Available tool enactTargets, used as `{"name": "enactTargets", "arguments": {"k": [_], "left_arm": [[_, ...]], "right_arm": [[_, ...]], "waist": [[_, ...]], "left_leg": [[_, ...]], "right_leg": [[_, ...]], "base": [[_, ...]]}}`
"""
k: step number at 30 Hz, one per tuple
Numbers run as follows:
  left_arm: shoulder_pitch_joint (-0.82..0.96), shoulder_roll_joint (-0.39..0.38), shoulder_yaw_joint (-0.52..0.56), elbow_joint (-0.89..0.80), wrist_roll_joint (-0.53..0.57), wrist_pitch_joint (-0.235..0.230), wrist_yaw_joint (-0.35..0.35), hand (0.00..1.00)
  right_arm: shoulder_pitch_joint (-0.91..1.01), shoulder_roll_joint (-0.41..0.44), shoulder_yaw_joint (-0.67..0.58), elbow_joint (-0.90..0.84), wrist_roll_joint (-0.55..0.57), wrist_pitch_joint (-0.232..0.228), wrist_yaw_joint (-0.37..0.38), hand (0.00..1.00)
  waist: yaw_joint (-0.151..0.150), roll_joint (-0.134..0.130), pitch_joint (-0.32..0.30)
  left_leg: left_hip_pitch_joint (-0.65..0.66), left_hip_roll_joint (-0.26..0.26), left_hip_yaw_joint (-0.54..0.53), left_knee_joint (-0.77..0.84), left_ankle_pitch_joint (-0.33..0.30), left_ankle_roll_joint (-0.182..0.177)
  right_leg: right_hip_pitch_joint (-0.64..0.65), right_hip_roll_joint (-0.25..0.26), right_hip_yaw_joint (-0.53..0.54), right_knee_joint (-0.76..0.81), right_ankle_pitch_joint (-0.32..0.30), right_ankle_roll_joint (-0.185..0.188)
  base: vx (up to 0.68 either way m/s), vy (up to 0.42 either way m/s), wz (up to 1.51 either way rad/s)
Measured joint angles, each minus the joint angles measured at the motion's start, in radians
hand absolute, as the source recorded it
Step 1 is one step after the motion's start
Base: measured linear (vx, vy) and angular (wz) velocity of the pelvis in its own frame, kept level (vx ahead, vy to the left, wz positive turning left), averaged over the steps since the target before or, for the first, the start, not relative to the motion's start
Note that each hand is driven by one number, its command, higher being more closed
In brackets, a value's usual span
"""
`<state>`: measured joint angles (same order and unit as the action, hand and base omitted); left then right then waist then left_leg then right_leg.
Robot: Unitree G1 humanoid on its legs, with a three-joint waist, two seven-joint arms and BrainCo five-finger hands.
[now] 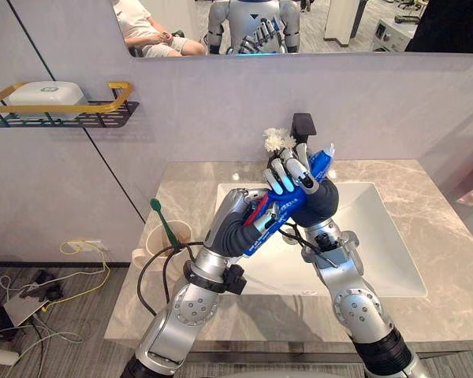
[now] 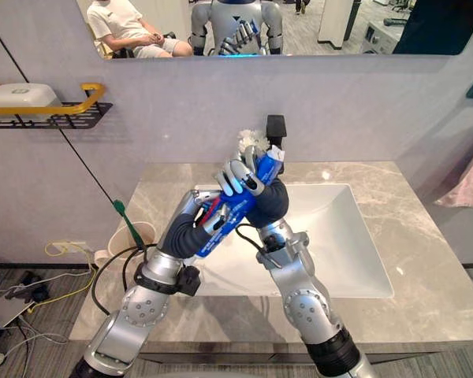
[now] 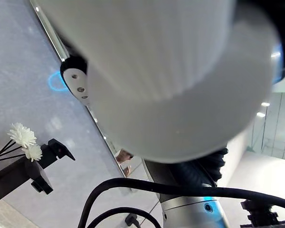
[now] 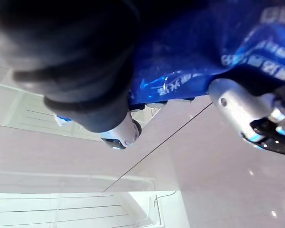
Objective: Organize washtable
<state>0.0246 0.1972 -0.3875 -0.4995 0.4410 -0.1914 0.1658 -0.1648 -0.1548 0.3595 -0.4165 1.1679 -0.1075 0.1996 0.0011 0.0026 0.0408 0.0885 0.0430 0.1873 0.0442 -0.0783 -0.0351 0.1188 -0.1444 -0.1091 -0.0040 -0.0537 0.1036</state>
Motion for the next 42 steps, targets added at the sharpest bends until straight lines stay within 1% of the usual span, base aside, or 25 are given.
{"name": "enactTargets", "arguments": {"k": [1, 3, 5, 7, 11, 17, 20, 22, 23, 25, 27, 29, 31, 33, 35, 36, 37, 38, 40, 41, 42], "left_arm": [[0.000, -0.001, 0.008, -0.010, -0.001, 0.001, 0.009, 0.00], [0.001, -0.023, 0.066, -0.063, -0.032, 0.010, 0.061, 0.00], [0.001, -0.045, 0.126, -0.138, -0.052, 0.009, 0.107, 0.00], [0.001, -0.050, 0.150, -0.184, -0.059, 0.006, 0.132, 0.00], [0.008, -0.050, 0.168, -0.217, -0.078, 0.007, 0.146, 0.00], [0.047, -0.055, 0.258, -0.270, -0.102, 0.006, 0.168, 0.00], [0.070, -0.059, 0.320, -0.291, -0.123, 0.006, 0.184, 0.00], [0.105, -0.072, 0.393, -0.291, -0.140, 0.007, 0.188, 0.00], [0.136, -0.093, 0.457, -0.290, -0.163, 0.008, 0.195, 0.00], [0.158, -0.116, 0.515, -0.281, -0.181, 0.008, 0.207, 0.00], [0.192, -0.164, 0.637, -0.228, -0.252, 0.009, 0.226, 0.00], [0.220, -0.201, 0.718, -0.153, -0.328, 0.011, 0.231, 0.00], [0.241, -0.229, 0.778, -0.079, -0.373, 0.014, 0.231, 0.00], [0.265, -0.259, 0.850, 0.006, -0.427, 0.021, 0.232, 0.00], [0.278, -0.266, 0.875, 0.057, -0.447, 0.025, 0.234, 0.00], [0.290, -0.268, 0.899, 0.137, -0.491, 0.035, 0.232, 0.00], [0.293, -0.269, 0.912, 0.200, -0.514, 0.041, 0.231, 0.00], [0.293, -0.270, 0.915, 0.234, -0.522, 0.043, 0.231, 0.00], [0.304, -0.271, 0.932, 0.389, -0.588, 0.055, 0.225, 0.00], [0.304, -0.271, 0.937, 0.436, -0.600, 0.058, 0.224, 0.00], [0.304, -0.272, 0.941, 0.524, -0.633, 0.069, 0.209, 0.00]], "right_arm": [[0.000, 0.007, -0.001, 0.000, 0.000, -0.001, 0.001, 1.00], [0.022, 0.023, -0.019, 0.001, -0.002, -0.007, 0.001, 1.00], [0.061, 0.013, -0.045, 0.007, -0.012, -0.007, 0.000, 1.00], [0.077, 0.008, -0.059, 0.013, -0.022, -0.007, -0.004, 1.00], [0.077, 0.016, -0.070, 0.014, -0.030, -0.007, -0.004, 1.00], [0.077, 0.020, -0.095, 0.013, -0.040, -0.010, -0.005, 1.00], [0.077, 0.021, -0.102, 0.013, -0.042, -0.015, -0.005, 1.00], [0.078, 0.024, -0.121, 0.013, -0.045, -0.016, -0.006, 1.00], [0.080, 0.031, -0.136, 0.011, -0.055, -0.019, -0.008, 1.00], [0.086, 0.035, -0.147, 0.008, -0.062, -0.020, -0.009, 1.00], [0.097, 0.050, -0.170, 0.008, -0.062, -0.021, -0.010, 1.00], [0.113, 0.065, -0.187, 0.007, -0.062, -0.021, -0.010, 1.00], [0.130, 0.071, -0.206, 0.007, -0.067, -0.021, -0.010, 1.00], [0.135, 0.071, -0.208, 0.007, -0.073, -0.021, -0.015, 1.00], [0.136, 0.073, -0.209, 0.008, -0.074, -0.021, -0.019, 1.00], [0.141, 0.074, -0.208, 0.008, -0.076, -0.019, -0.019, 1.00], [0.152, 0.077, -0.208, 0.007, -0.077, -0.019, -0.019, 1.00], [0.160, 0.080, -0.208, 0.008, -0.077, -0.018, -0.019, 1.00], [0.180, 0.093, -0.198, 0.009, -0.077, 0.001, -0.019, 1.00], [0.182, 0.093, -0.195, 0.009, -0.077, 0.003, -0.019, 1.00], [0.187, 0.093, -0.194, 0.009, -0.077, 0.004, -0.019, 1.00]], "waist": [[0.000, 0.000, 0.000], [0.006, -0.001, 0.000], [0.012, -0.002, 0.002], [0.011, 0.000, 0.008], [0.015, 0.002, 0.010], [0.014, 0.002, 0.010], [0.014, 0.003, 0.011], [0.015, 0.003, 0.011], [0.016, 0.002, 0.013], [0.017, 0.001, 0.016], [0.020, -0.004, 0.024], [0.028, -0.006, 0.025], [0.042, -0.005, 0.026], [0.042, -0.005, 0.027], [0.044, -0.005, 0.028], [0.049, -0.005, 0.028], [0.063, -0.005, 0.028], [0.068, -0.005, 0.028], [0.069, -0.006, 0.028], [0.068, -0.007, 0.029], [0.068, -0.010, 0.030]], "left_leg": [[0.000, 0.000, 0.000, 0.000, 0.000, 0.000], [0.000, -0.001, -0.002, 0.000, 0.000, 0.000], [0.000, -0.003, -0.011, 0.000, 0.000, 0.000], [0.003, -0.007, -0.024, -0.001, 0.001, 0.002], [0.005, -0.009, -0.025, -0.004, 0.003, 0.003], [0.005, -0.010, -0.030, -0.004, 0.004, 0.003], [0.005, -0.010, -0.034, -0.004, 0.005, 0.003], [0.005, -0.010, -0.035, -0.005, 0.006, 0.003], [0.005, -0.010, -0.035, -0.005, 0.006, 0.003], [0.005, -0.010, -0.035, -0.005, 0.006, 0.003], [0.005, -0.010, -0.036, -0.007, 0.008, 0.003], [0.003, -0.012, -0.037, -0.012, 0.009, 0.003], [0.002, -0.013, -0.037, -0.013, 0.009, 0.003], [-0.004, -0.014, -0.047, -0.014, 0.009, 0.003], [-0.006, -0.014, -0.050, -0.014, 0.009, 0.003], [-0.006, -0.014, -0.052, -0.017, 0.009, 0.003], [-0.006, -0.014, -0.052, -0.020, 0.009, 0.003], [-0.006, -0.015, -0.052, -0.021, 0.009, 0.003], [-0.006, -0.017, -0.058, -0.027, 0.010, 0.003], [-0.006, -0.018, -0.059, -0.028, 0.010, 0.003], [-0.006, -0.019, -0.063, -0.029, 0.010, 0.003]], "right_leg": [[0.000, 0.000, 0.000, 0.000, 0.000, 0.000], [0.001, 0.000, -0.001, 0.001, 0.000, 0.000], [0.005, -0.002, -0.009, 0.000, 0.000, 0.000], [0.018, -0.006, -0.025, -0.002, 0.000, 0.000], [0.019, -0.008, -0.025, -0.002, 0.000, 0.000], [0.021, -0.008, -0.029, -0.002, 0.000, 0.000], [0.023, -0.008, -0.032, -0.002, 0.000, 0.000], [0.024, -0.008, -0.033, -0.002, -0.001, 0.000], [0.024, -0.008, -0.033, -0.002, -0.001, 0.000], [0.024, -0.008, -0.033, -0.003, -0.001, 0.000], [0.026, -0.008, -0.034, -0.007, -0.001, 0.000], [0.026, -0.009, -0.035, -0.015, -0.001, 0.000], [0.026, -0.009, -0.037, -0.019, -0.001, 0.000], [0.026, -0.010, -0.049, -0.019, -0.001, 0.000], [0.026, -0.010, -0.053, -0.020, -0.001, 0.000], [0.026, -0.009, -0.055, -0.021, -0.001, 0.000], [0.025, -0.009, -0.056, -0.021, -0.001, 0.000], [0.025, -0.009, -0.056, -0.021, -0.001, 0.000], [0.025, -0.011, -0.062, -0.022, -0.001, 0.000], [0.026, -0.011, -0.065, -0.022, -0.001, 0.000], [0.028, -0.012, -0.073, -0.022, -0.001, 0.001]], "base": [[0.00, 0.000, 0.00], [-0.01, -0.006, 0.02], [-0.01, -0.010, 0.10], [-0.01, -0.010, 0.19], [0.00, -0.002, 0.03], [-0.01, -0.007, 0.02], [-0.01, -0.010, 0.02], [0.00, 0.000, 0.00], [0.00, 0.000, 0.00], [0.00, 0.000, 0.00], [-0.02, -0.008, 0.00], [0.00, 0.000, 0.00], [0.00, -0.011, 0.03], [0.00, -0.022, 0.11], [0.01, -0.020, 0.07], [0.02, -0.024, 0.05], [0.02, -0.019, 0.03], [0.02, -0.016, 0.03], [0.02, -0.015, 0.06], [0.02, -0.014, 0.10], [0.02, -0.016, 0.15]]}}
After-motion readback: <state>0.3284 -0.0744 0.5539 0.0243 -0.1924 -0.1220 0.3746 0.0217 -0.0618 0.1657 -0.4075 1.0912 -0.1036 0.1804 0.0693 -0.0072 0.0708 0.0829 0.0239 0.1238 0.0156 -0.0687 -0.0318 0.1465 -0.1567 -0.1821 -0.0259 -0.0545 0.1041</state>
